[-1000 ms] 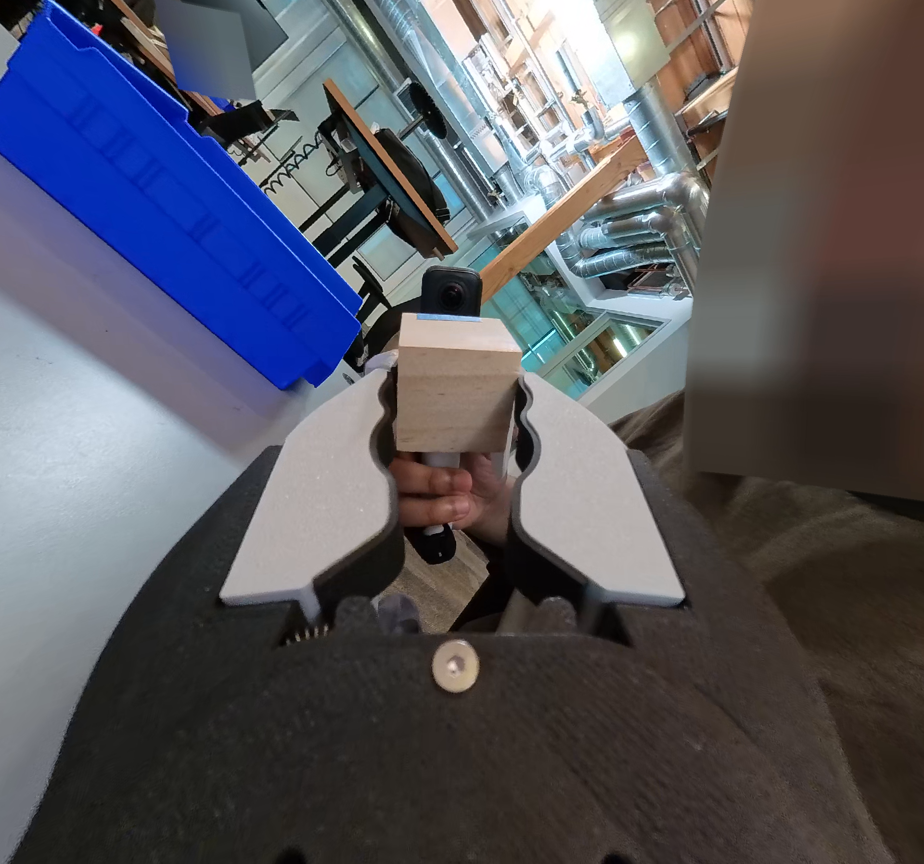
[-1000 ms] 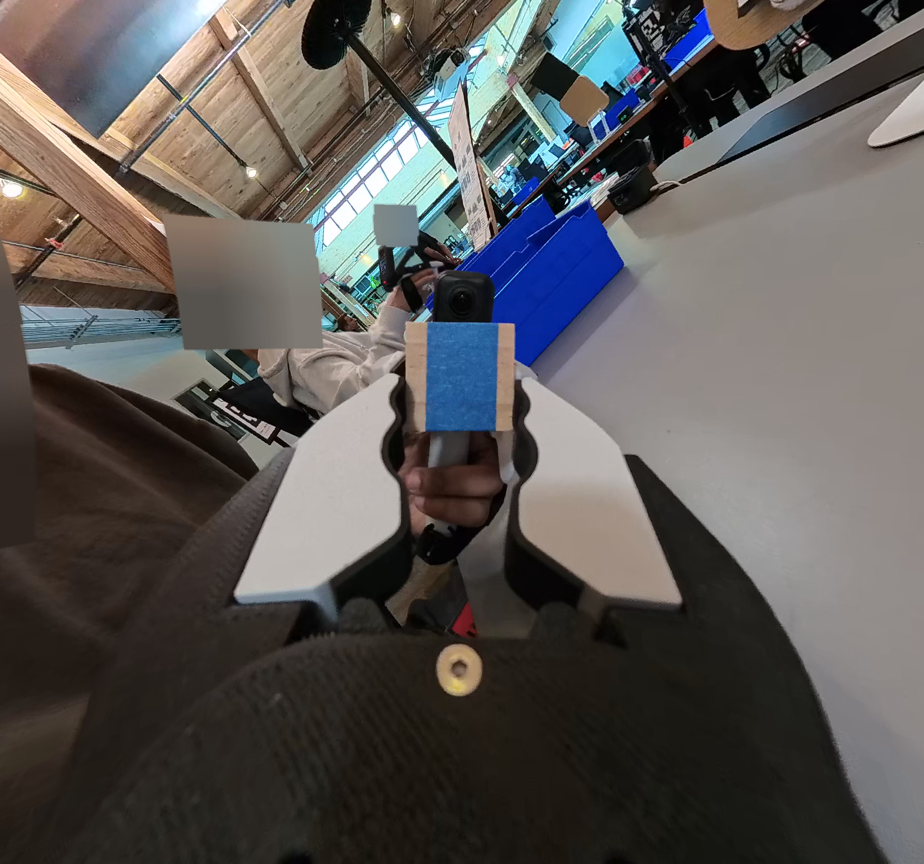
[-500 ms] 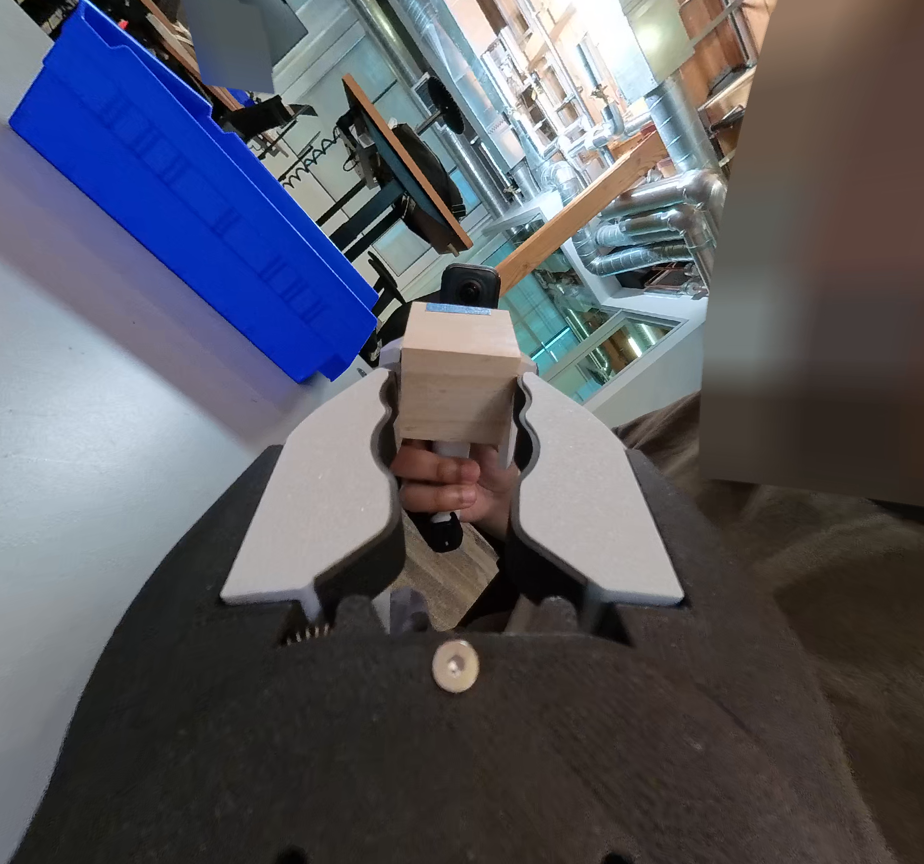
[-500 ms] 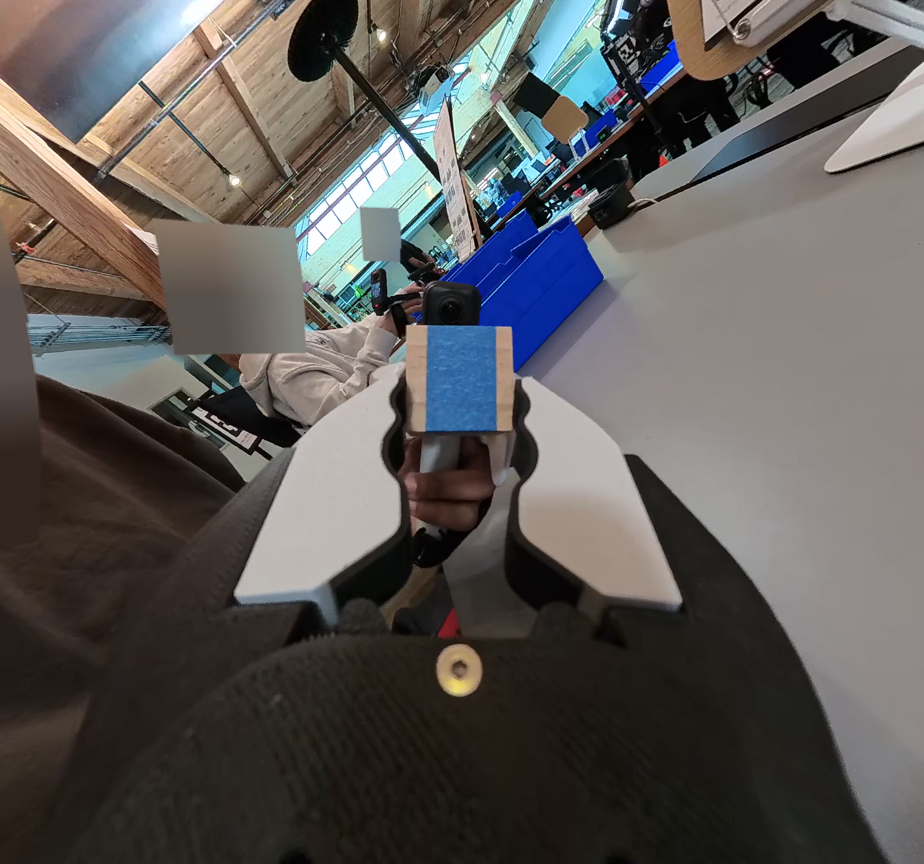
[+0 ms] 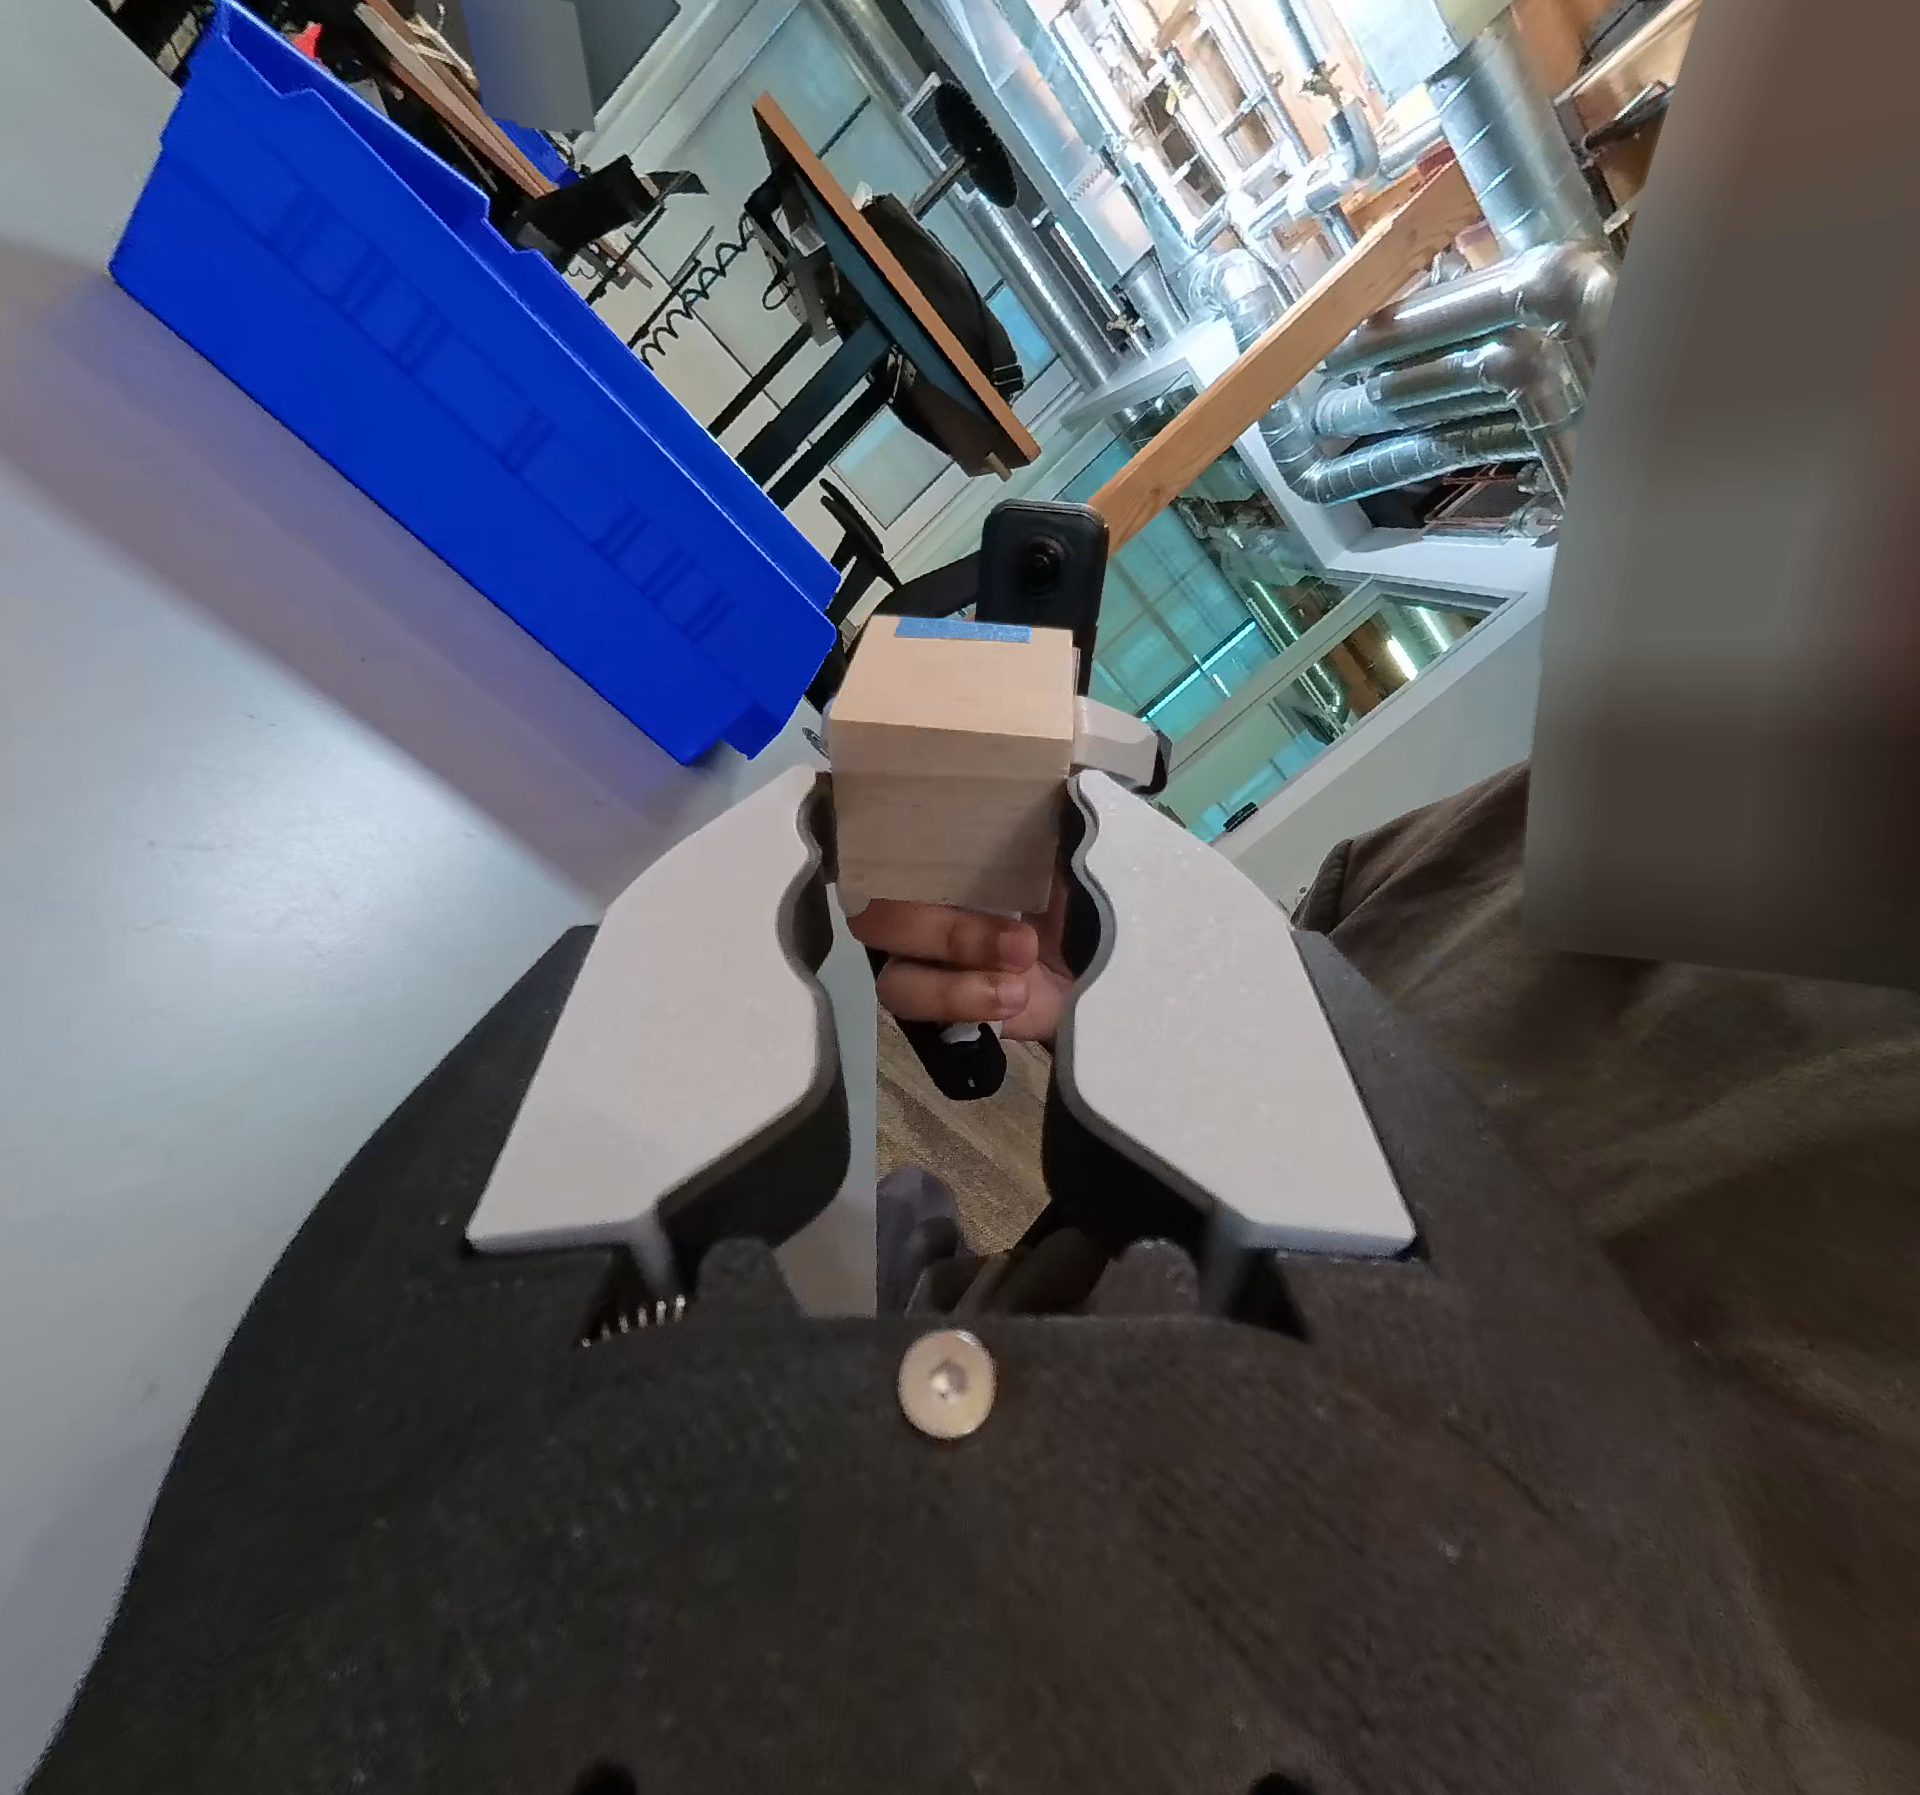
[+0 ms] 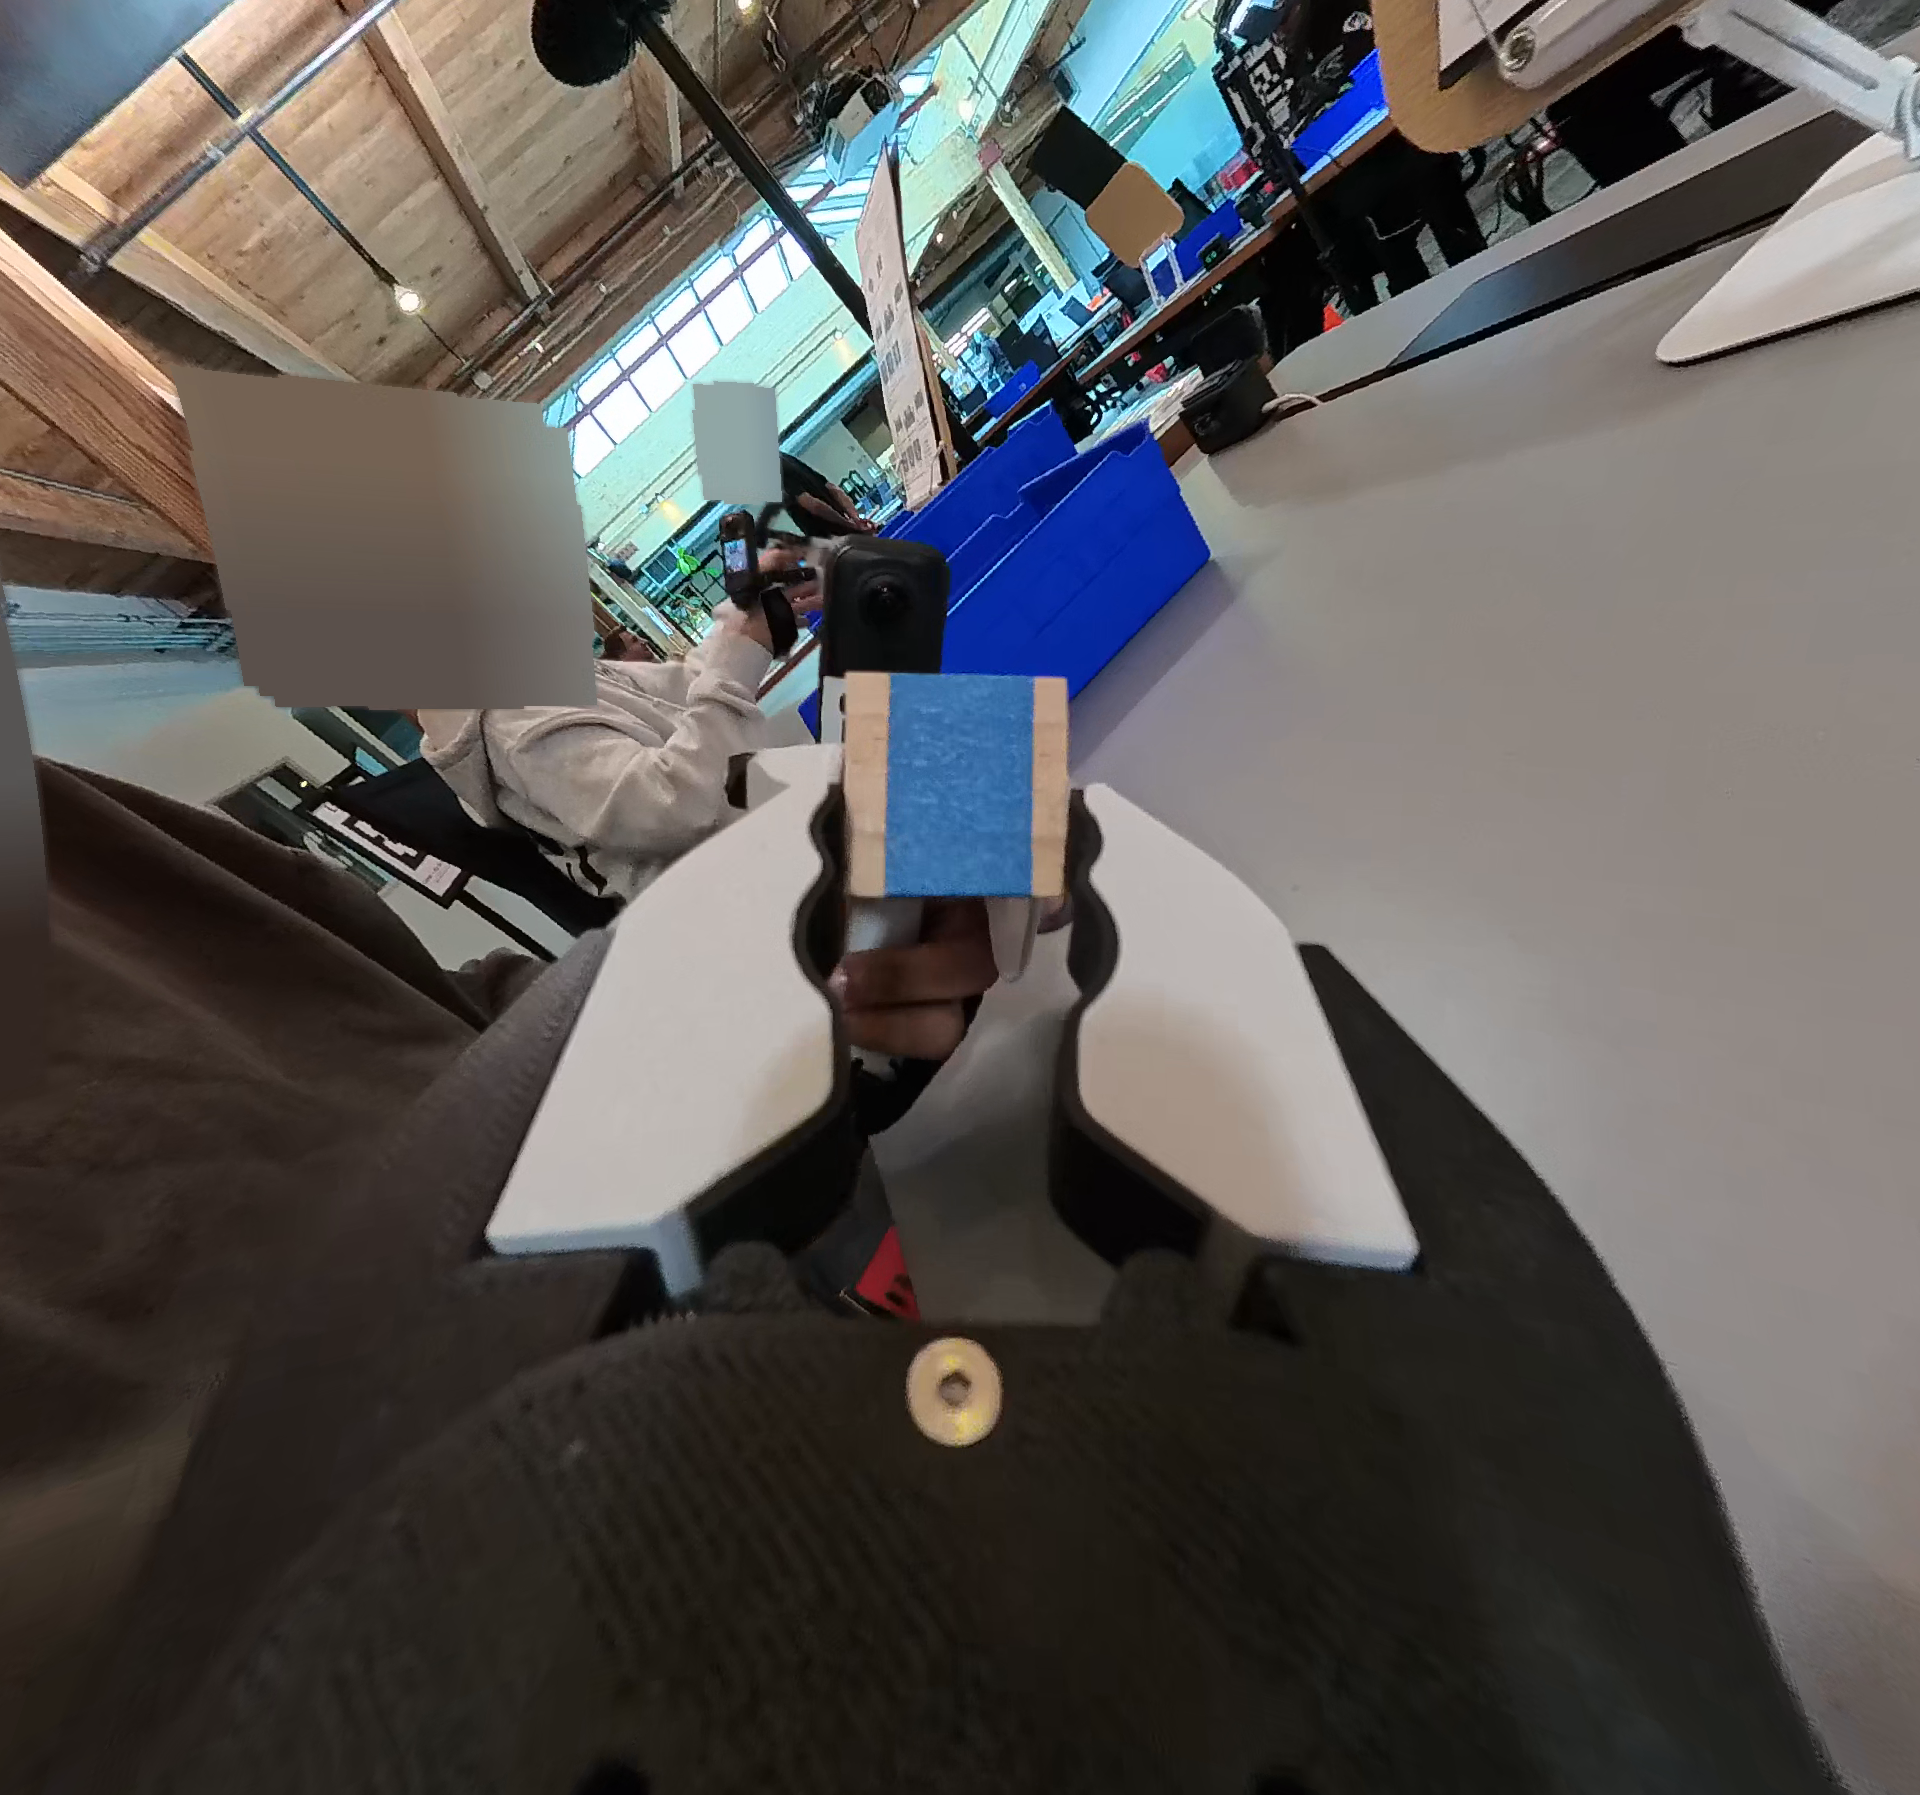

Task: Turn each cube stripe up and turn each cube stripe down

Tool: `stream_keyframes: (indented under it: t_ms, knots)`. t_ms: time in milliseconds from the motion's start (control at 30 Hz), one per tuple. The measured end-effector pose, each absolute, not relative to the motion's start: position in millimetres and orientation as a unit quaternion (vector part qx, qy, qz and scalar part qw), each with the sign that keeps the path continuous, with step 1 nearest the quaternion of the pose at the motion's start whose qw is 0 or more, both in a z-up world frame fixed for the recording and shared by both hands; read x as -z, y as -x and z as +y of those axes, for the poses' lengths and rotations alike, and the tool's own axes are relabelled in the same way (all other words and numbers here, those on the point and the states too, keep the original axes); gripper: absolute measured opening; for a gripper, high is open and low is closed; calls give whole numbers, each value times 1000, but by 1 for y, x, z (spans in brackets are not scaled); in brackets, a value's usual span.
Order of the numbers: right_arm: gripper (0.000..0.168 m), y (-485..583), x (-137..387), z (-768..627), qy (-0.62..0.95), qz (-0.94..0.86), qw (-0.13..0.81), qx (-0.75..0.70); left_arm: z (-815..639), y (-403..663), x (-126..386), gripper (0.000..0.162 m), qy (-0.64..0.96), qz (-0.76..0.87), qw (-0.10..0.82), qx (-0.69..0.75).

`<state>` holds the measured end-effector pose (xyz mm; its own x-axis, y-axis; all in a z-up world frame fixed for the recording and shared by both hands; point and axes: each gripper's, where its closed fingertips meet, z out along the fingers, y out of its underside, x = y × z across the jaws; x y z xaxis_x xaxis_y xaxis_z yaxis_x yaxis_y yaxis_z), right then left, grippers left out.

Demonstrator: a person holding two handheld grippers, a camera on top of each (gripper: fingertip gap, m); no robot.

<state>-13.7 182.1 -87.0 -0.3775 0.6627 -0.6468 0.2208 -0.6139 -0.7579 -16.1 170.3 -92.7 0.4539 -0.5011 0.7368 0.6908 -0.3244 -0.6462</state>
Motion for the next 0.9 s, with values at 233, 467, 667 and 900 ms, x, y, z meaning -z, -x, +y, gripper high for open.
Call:
stream_keyframes:
  t_ms: [233,467,667,900]
  knots:
    - [42,14,89,181,542,-407,139,-722,169,17,94,41,637,-70,574,510]
    - [48,15,91,181,546,-410,140,-717,168,13,95,41,657,-44,575,485]
    - [42,13,91,178,538,-424,137,-715,168,12,96,41,665,-36,574,476]
    - [42,12,88,179,534,-433,146,-711,169,12,93,41,658,-40,585,472]
